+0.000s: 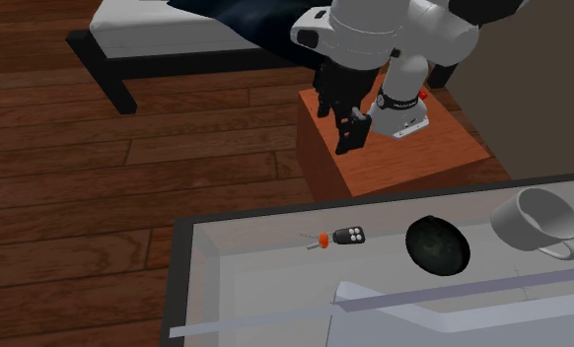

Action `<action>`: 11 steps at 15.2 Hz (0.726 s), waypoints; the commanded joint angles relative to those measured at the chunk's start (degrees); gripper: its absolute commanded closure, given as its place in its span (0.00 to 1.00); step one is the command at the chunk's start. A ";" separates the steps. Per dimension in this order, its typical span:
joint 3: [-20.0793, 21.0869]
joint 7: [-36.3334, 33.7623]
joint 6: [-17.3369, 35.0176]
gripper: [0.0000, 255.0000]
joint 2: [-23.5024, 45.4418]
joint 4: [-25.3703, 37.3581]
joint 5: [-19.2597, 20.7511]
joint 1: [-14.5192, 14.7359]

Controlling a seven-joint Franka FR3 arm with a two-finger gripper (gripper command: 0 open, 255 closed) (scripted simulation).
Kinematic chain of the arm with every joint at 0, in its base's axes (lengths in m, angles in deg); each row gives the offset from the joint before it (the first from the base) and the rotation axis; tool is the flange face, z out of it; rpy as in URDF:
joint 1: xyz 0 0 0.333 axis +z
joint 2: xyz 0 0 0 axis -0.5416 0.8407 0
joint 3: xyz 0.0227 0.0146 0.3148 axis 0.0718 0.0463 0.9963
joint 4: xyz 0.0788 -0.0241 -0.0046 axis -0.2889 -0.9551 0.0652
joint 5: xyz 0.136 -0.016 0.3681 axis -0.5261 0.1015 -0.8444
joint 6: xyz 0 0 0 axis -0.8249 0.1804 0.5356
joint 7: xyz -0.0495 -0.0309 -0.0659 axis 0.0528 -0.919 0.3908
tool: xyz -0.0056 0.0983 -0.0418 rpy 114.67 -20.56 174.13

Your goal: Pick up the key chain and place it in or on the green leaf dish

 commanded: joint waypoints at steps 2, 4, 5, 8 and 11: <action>3.38 -4.30 3.18 0.00 5.83 2.26 0.64 0.05; 5.51 -7.31 4.98 0.00 9.86 4.11 1.70 0.04; 6.53 -8.89 5.82 0.00 11.98 5.14 2.43 0.05; 9.24 -14.00 8.04 0.00 18.69 8.63 5.49 0.31; 11.14 -19.51 9.65 0.00 25.89 12.75 9.68 1.29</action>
